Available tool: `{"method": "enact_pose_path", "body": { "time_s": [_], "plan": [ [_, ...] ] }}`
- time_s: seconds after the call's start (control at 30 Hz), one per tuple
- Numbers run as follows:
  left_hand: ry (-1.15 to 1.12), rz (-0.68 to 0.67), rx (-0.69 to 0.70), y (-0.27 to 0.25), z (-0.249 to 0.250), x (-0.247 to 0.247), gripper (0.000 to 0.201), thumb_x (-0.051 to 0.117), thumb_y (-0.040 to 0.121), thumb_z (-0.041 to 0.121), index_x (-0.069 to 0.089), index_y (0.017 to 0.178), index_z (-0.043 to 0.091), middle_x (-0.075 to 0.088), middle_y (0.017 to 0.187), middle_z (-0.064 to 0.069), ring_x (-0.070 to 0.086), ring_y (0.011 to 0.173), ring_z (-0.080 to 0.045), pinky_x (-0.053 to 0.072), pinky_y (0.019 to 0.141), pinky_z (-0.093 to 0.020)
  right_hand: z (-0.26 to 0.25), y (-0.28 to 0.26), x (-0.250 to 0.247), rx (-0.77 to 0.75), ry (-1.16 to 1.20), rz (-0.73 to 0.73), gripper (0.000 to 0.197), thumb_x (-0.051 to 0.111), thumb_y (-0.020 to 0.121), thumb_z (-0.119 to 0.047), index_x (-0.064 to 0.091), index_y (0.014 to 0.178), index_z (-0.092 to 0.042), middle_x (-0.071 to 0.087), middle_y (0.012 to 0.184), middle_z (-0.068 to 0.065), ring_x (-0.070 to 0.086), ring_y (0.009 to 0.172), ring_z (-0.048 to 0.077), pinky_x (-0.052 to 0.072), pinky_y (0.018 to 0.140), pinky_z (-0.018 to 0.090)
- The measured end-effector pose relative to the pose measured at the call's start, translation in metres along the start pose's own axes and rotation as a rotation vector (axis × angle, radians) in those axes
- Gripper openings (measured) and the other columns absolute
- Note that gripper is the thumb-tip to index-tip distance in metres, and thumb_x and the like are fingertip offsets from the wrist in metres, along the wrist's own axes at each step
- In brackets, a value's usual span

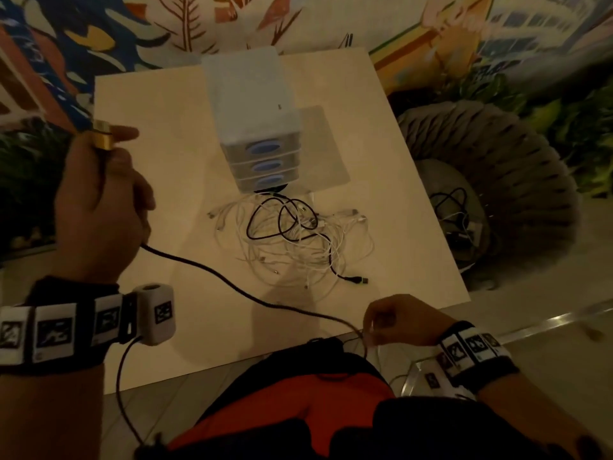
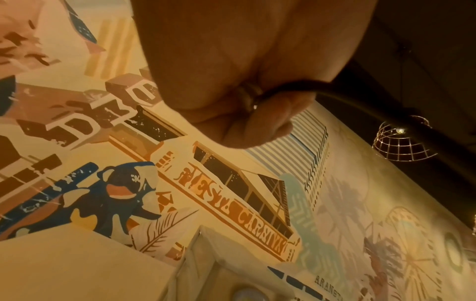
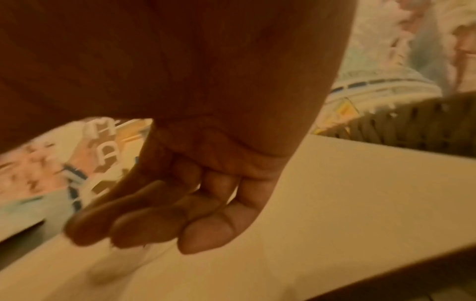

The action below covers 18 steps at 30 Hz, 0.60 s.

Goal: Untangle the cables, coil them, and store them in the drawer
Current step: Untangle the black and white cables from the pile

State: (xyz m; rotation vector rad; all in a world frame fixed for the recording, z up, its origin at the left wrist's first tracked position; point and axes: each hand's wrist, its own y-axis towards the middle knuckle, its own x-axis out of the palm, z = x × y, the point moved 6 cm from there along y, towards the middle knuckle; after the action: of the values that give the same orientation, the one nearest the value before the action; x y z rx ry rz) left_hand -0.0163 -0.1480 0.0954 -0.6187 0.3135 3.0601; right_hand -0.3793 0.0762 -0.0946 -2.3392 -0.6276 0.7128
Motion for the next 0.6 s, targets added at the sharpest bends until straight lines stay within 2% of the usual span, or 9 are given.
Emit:
{"method": "enact_pose_path", "body": {
  "time_s": [0.07,0.13,0.17,0.23,0.33,0.43,0.47,0.53,0.6],
  "plan": [
    [-0.042,-0.037,-0.029,-0.004,0.006,0.019,0.016,0.036,0.107,0.038,0.05,0.113,0.033,0.053,0.066,-0.003,0.039,0.037,-0.011,0.03,0.031,-0.028,0.004,0.01,-0.015,0.005,0.092,0.127,0.039,0.073,0.072,-0.068,0.07,0.099,-0.04,0.071,0.086,-0.008,0.068,0.077,0.008,0.053,0.075,0.025],
    [-0.069,-0.084,-0.008,-0.01,0.02,0.036,0.019,0.034,0.107,0.025,0.045,0.103,0.04,0.054,0.066,-0.001,0.037,0.036,-0.015,0.027,0.031,-0.033,0.016,0.028,-0.029,0.069,0.053,0.306,0.039,0.069,0.079,-0.067,0.064,0.107,-0.04,0.069,0.093,-0.008,0.068,0.083,0.012,0.051,0.076,0.025],
    [-0.063,-0.081,-0.019,-0.012,0.019,0.041,0.024,0.033,0.107,0.021,0.042,0.097,0.041,0.056,0.066,-0.001,0.035,0.037,-0.019,0.025,0.031,-0.035,0.021,0.038,-0.033,0.098,-0.035,0.368,0.04,0.07,0.082,-0.063,0.062,0.111,-0.038,0.067,0.097,-0.009,0.066,0.088,0.012,0.048,0.078,0.025],
    [-0.057,-0.111,-0.04,-0.015,0.015,0.052,0.03,0.032,0.107,0.013,0.036,0.092,0.039,0.057,0.069,-0.003,0.034,0.037,-0.024,0.027,0.031,-0.035,0.027,0.06,-0.03,0.142,-0.187,0.393,0.043,0.072,0.084,-0.054,0.059,0.118,-0.032,0.059,0.106,-0.005,0.062,0.101,0.015,0.046,0.086,0.027],
    [0.04,-0.175,-0.058,-0.024,0.01,0.068,0.031,0.037,0.104,0.005,0.034,0.09,0.033,0.061,0.076,-0.001,0.039,0.036,-0.027,0.035,0.034,-0.035,0.025,0.078,-0.025,0.178,-0.229,0.407,0.033,0.072,0.088,-0.042,0.063,0.114,-0.024,0.055,0.109,0.004,0.06,0.104,0.024,0.05,0.089,0.034],
    [0.158,-0.259,-0.061,-0.033,0.007,0.085,0.018,0.05,0.102,0.011,0.039,0.088,0.014,0.057,0.068,-0.011,0.05,0.041,-0.027,0.043,0.043,-0.042,0.018,0.085,-0.027,0.16,-0.231,0.43,0.027,0.07,0.091,-0.037,0.066,0.113,-0.021,0.057,0.108,0.007,0.059,0.102,0.027,0.05,0.09,0.039],
    [0.193,-0.302,-0.051,-0.036,0.006,0.092,0.021,0.053,0.101,0.015,0.041,0.083,0.012,0.054,0.063,-0.015,0.052,0.043,-0.025,0.043,0.047,-0.04,0.015,0.084,-0.028,0.124,-0.194,0.45,0.026,0.07,0.091,-0.035,0.068,0.113,-0.021,0.058,0.106,0.007,0.06,0.1,0.026,0.05,0.089,0.038],
    [0.244,-0.419,-0.041,-0.044,0.005,0.109,0.032,0.058,0.1,0.026,0.049,0.073,0.009,0.049,0.055,-0.014,0.052,0.047,-0.024,0.042,0.053,-0.036,0.009,0.082,-0.03,0.03,-0.123,0.5,0.022,0.068,0.094,-0.034,0.071,0.113,-0.022,0.06,0.1,0.005,0.06,0.093,0.024,0.049,0.086,0.036],
    [0.228,-0.546,-0.09,-0.055,-0.004,0.129,0.045,0.059,0.098,0.038,0.054,0.068,0.005,0.045,0.05,-0.01,0.048,0.045,-0.021,0.04,0.051,-0.031,0.002,0.081,-0.03,-0.048,-0.055,0.519,0.021,0.064,0.098,-0.031,0.071,0.115,-0.022,0.063,0.099,0.004,0.063,0.089,0.021,0.051,0.086,0.038]
  ]
}}
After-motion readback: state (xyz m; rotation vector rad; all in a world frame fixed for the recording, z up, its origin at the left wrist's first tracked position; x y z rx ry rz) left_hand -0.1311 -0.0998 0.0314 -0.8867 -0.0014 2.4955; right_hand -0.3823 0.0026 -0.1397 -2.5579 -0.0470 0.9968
